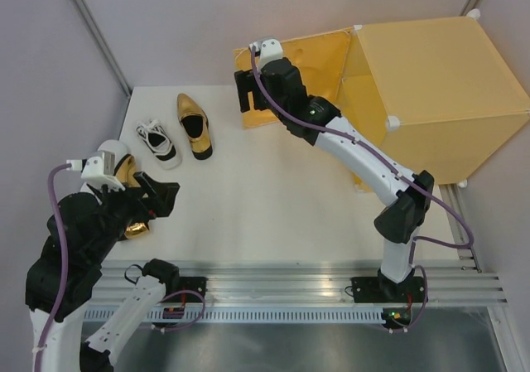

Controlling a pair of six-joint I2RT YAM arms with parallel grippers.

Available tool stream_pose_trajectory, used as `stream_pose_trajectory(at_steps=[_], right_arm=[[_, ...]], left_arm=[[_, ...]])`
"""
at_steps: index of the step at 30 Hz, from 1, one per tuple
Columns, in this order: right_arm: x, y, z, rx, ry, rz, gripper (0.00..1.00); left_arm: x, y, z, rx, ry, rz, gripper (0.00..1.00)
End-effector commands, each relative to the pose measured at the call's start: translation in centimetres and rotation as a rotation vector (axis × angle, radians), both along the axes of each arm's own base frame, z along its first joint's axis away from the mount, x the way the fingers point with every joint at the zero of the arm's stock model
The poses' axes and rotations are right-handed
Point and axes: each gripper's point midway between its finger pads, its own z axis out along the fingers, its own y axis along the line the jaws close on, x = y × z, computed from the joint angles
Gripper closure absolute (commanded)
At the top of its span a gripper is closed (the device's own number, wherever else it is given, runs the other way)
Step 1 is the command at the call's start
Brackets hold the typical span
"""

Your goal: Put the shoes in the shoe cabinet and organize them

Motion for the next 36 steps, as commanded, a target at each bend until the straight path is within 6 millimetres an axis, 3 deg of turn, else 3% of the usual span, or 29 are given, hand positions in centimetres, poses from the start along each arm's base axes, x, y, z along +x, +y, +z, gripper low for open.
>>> stream_pose_trajectory(at_steps=[1,5,15,22,26,28,29,34,36], right_arm=[[-0.2,-3.2,1.1,0.007,-0.044,-0.098,0.13],[2.0,-6.2,-1.6,0.006,0.033,-0.178,0.22],[3.4,-9.3,-5.1,-0.023,0.112,-0.189,0.21],[0.9,-9.4,-6.4,-0.053,0.171,-0.108,0.12],[-0.5,-10.6,-7.1,-0.080,0.192,-0.108,0.09],[-1.3,-11.0,-6.3,-0.068,0.175,-0.103,0.09],[-1.7,-11.3,-7.1,-0.074,0.190,-0.103,0.09],[-4.1,-11.8,-6.9,-0.032,0.198,-0.068,0.09],[-4.9,-12.1,-7.9,-0.033,0.222,-0.062,0.09]], left_arm=[[0.8,0.3,-0.6,0.040,0.009,0.019,0.00],[2.3,0.0,-1.1,0.049,0.027,0.026,0.00],[7.3,-1.4,-5.4,0.076,0.177,0.070,0.00],[12.0,-1.9,-8.0,0.101,0.252,0.142,0.00],[15.0,-2.3,-9.2,0.110,0.287,0.158,0.00],[16.7,-2.3,-10.2,0.112,0.320,0.173,0.00],[17.4,-2.2,-10.2,0.105,0.319,0.182,0.00],[21.0,0.5,-12.9,0.079,0.399,0.281,0.00],[22.1,2.4,-13.3,0.067,0.403,0.338,0.00]])
